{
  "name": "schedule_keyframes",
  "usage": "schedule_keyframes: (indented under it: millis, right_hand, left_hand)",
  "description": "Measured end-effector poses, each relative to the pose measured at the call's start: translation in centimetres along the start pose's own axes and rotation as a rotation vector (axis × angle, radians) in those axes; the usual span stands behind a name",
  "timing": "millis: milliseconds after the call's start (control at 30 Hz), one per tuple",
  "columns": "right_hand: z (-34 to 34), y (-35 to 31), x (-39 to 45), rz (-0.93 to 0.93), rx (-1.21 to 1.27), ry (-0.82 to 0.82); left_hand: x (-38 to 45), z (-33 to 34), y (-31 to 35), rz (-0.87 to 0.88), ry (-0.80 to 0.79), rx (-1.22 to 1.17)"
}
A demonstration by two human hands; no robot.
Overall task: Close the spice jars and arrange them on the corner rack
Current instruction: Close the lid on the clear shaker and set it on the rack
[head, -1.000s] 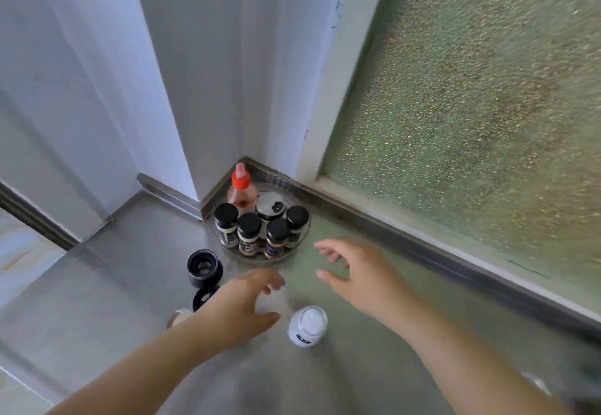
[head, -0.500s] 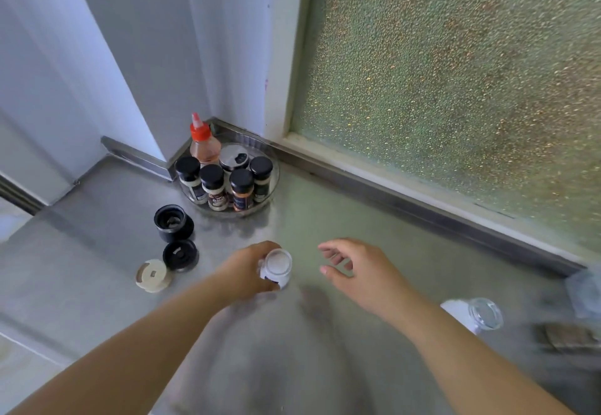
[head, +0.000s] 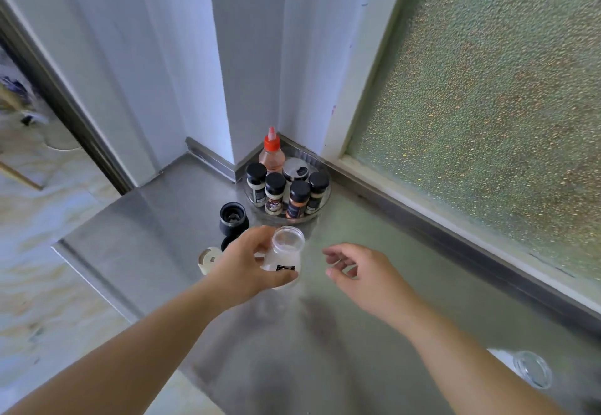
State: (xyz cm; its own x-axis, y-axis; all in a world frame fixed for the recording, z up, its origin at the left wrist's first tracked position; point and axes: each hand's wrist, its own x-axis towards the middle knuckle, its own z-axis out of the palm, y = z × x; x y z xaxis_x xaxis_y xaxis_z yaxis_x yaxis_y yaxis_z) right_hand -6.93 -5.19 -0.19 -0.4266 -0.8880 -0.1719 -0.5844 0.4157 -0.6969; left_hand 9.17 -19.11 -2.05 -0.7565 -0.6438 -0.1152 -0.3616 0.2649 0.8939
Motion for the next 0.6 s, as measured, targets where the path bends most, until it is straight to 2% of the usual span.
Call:
schedule_keyframes:
  millis: [267,500,600]
  right_hand:
    - [4.8,-2.0,3.6,-0.094,-0.095,-0.182]
    - [11.3,-6.9,9.1,-0.315,-0.337,-0.338]
    - [13.8,-8.7,11.2,-0.416,-0.544,-0.391]
  left_hand:
    - [-4.3,-5.9,-4.6,-0.185,0.19,-0.021]
    - [-6.3,-9.9,-6.3,-0.27,0.354,-0.092]
    - [-6.6,-11.4,-7.0,-0.284,0.393,-0.114]
